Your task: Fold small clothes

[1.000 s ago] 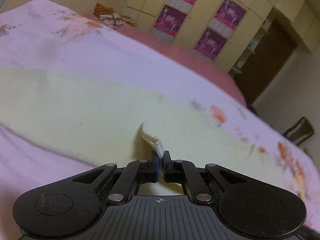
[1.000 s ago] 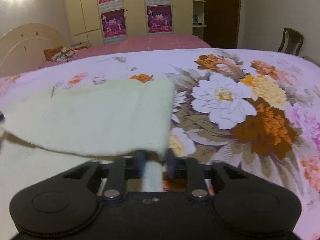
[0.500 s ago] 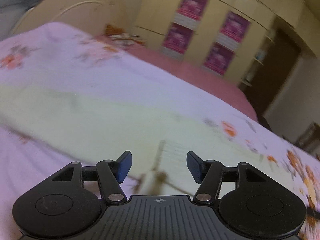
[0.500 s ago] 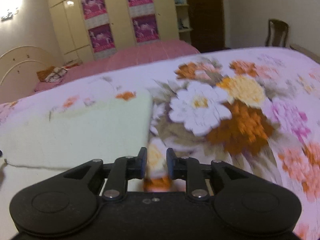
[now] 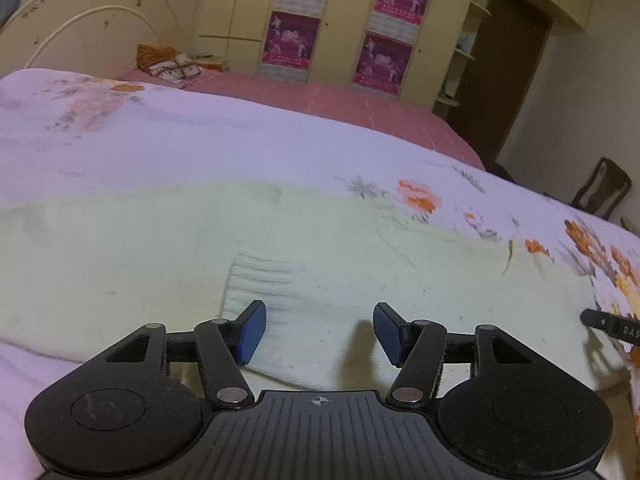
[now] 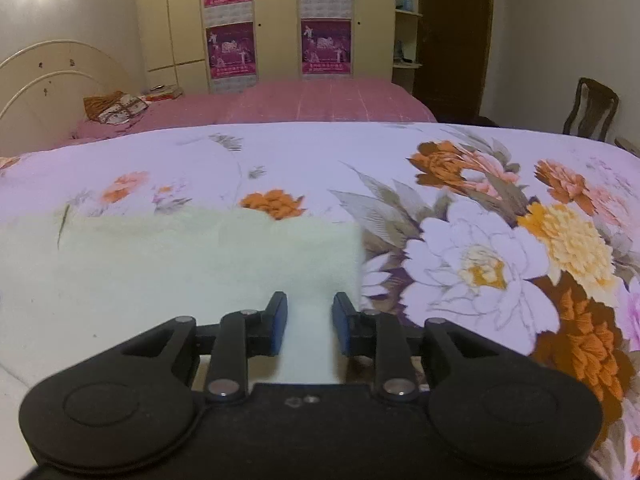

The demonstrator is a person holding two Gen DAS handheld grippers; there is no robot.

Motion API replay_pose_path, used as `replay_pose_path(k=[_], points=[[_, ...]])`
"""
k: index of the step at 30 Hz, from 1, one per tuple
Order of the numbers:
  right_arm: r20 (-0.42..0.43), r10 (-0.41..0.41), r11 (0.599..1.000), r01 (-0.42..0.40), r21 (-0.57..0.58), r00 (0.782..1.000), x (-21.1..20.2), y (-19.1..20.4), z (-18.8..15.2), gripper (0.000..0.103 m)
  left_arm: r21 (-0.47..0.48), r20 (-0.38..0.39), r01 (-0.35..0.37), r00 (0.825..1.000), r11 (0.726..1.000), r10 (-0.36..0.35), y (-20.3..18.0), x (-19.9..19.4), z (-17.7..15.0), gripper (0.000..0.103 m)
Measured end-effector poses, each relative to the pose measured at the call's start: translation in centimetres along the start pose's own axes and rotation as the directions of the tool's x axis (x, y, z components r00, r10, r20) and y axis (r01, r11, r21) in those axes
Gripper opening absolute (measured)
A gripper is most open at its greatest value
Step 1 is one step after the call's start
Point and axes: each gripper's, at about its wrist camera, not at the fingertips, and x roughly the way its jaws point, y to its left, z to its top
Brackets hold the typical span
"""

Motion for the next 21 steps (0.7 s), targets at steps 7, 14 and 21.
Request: replay_pose_path(k=[7, 14, 21], points=[[0.063, 0.011, 0.998, -0.007, -0.070, 0.998, -0.8, 2.4, 0.0, 0.029, -0.007, -0.007, -0.064, 0.998, 0.998, 0.064, 0.6, -1.1, -0.4, 0.077], [0.005, -0.039, 0.999, 0.039, -0.007, 0.999, -0.7, 2.4, 0.3, 0.031, -0.171, 0.005, -0.122, 0.992, 0.978, 0.125, 6.0, -4.9, -0.7, 0.081], [-0.005, 0.174, 0.984, -0.174, -0.028, 0.985, -4.6, 8.7, -1.6, 0.035, -0.379, -0.010, -0.194, 0.979, 0.905, 0.205, 15.7, -9.4, -3.4, 0.082]])
